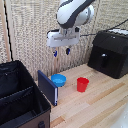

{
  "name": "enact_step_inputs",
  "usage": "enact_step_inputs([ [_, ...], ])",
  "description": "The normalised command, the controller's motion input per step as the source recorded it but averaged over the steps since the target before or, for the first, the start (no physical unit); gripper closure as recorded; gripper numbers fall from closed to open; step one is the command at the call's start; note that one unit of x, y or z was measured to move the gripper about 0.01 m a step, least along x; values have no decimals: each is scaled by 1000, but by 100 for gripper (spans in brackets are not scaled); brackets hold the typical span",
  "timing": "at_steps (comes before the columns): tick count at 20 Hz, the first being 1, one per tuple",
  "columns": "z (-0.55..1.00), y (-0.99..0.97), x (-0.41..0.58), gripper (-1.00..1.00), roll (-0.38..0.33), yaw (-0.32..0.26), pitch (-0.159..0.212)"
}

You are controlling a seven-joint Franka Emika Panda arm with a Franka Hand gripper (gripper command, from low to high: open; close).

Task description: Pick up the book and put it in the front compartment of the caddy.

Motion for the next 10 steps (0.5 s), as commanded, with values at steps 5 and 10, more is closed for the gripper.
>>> enact_step_inputs([
  [5,-75,697,-12,-100,-37,49,23],
  [10,-107,651,10,-100,-35,56,26],
])
